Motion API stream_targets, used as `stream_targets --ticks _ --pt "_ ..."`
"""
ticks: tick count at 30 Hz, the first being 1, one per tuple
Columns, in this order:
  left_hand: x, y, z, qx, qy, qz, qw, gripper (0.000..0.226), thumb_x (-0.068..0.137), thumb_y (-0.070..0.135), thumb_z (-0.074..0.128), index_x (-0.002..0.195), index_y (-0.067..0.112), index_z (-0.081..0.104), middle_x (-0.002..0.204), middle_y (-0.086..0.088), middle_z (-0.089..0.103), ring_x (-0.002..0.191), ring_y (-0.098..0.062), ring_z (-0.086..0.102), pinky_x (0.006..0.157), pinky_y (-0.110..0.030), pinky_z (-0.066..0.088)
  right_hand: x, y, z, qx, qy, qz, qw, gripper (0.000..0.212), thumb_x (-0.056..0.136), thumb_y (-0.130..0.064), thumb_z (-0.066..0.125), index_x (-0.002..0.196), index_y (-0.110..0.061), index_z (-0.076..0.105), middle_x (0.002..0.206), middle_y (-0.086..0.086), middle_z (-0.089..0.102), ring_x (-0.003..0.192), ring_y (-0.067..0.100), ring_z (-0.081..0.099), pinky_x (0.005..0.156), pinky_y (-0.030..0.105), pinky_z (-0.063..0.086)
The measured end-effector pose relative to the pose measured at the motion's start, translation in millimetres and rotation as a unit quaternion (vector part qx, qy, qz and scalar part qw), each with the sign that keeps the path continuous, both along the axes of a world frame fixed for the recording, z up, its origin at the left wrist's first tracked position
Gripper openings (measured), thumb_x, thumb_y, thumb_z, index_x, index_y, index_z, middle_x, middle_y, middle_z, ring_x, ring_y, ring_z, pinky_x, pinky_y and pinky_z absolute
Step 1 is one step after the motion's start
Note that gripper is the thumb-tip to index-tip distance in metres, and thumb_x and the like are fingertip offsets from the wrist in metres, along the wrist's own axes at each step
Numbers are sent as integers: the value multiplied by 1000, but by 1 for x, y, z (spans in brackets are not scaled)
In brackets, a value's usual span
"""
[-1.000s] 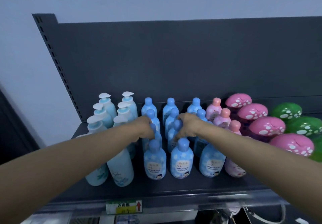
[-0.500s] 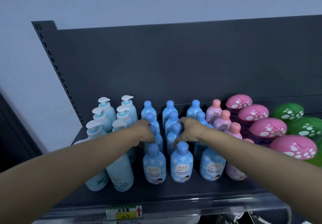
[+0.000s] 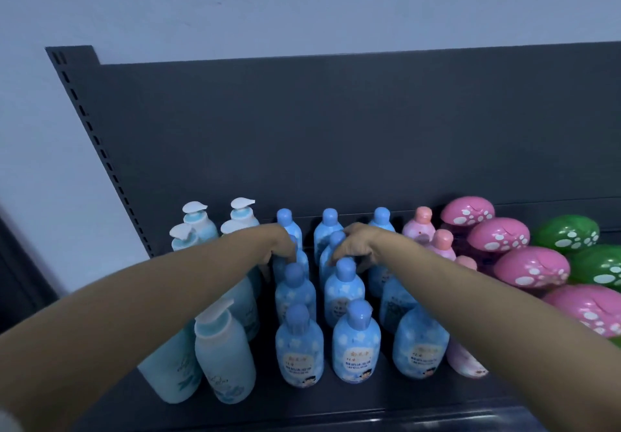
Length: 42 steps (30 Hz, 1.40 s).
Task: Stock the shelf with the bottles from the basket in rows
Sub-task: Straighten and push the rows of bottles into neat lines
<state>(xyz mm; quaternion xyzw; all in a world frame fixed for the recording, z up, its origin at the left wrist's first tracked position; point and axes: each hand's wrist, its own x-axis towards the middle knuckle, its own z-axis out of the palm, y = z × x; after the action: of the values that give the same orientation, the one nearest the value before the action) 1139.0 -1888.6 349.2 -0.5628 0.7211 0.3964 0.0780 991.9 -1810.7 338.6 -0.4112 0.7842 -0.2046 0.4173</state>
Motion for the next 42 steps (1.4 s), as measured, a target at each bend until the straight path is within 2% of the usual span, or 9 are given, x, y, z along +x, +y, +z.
stream_targets --ticks 3,6,11,14,18,23,29,36,42 --pt "-2 0 -6 -2 47 23 999 41 80 -5 58 119 3 50 121 -19 47 103 -42 58 83 -49 54 0 -4 -3 2 6 6 1000 36 72 -19 75 103 -14 58 110 11 63 103 27 62 95 44 49" --pt "-3 -4 -8 -20 39 4 999 39 78 -3 55 117 5 53 117 -19 54 98 -38 62 86 -49 53 0 -4 -4 -1 6 2 1000 29 72 -17 75 97 -17 59 110 9 63 104 27 61 95 43 49" --pt "-5 3 4 -20 26 -30 999 43 80 -4 62 122 4 51 117 -17 52 102 -36 60 85 -41 54 -1 1 11 -18 27 23 999 51 68 -25 80 111 -12 56 114 3 56 109 24 56 91 40 51" --pt "1 -7 33 -99 74 -48 991 46 72 7 77 110 8 52 98 -8 52 79 -20 56 63 -31 52 -12 -1 41 -108 -4 -13 994 57 74 -28 77 120 -7 52 117 5 54 114 22 51 88 38 53" --pt "-8 -37 49 -228 156 18 961 51 63 18 85 102 11 53 108 -8 58 100 -24 58 73 -31 49 -23 -22 53 -148 -19 -68 987 65 73 -24 79 127 -8 48 131 8 50 120 24 48 93 42 49" --pt "-27 -51 8 -149 -10 -60 987 52 67 18 81 111 3 58 113 -15 64 99 -30 63 80 -38 55 -13 -45 21 -38 67 1 997 63 74 -17 77 129 -6 48 130 14 52 117 31 51 91 43 50" --pt "-33 -65 -3 -141 18 -72 987 33 77 2 69 109 6 64 107 -15 64 87 -22 57 77 -35 52 -18 -60 5 -35 116 22 992 69 70 -19 80 129 -9 46 125 11 53 107 29 58 87 42 54" --pt "-34 -67 -5 -127 36 -99 986 34 77 -3 66 109 7 64 94 -9 57 85 -24 54 76 -37 52 -23 -67 1 -16 129 28 991 69 69 -15 81 128 -3 47 124 15 53 106 33 58 87 44 54" --pt "-32 -59 2 -127 27 -109 986 58 73 8 77 125 11 51 118 -10 54 102 -27 55 90 -41 52 -22 -54 12 -34 60 22 997 69 74 -25 77 132 -9 43 133 8 49 117 29 51 92 41 51"
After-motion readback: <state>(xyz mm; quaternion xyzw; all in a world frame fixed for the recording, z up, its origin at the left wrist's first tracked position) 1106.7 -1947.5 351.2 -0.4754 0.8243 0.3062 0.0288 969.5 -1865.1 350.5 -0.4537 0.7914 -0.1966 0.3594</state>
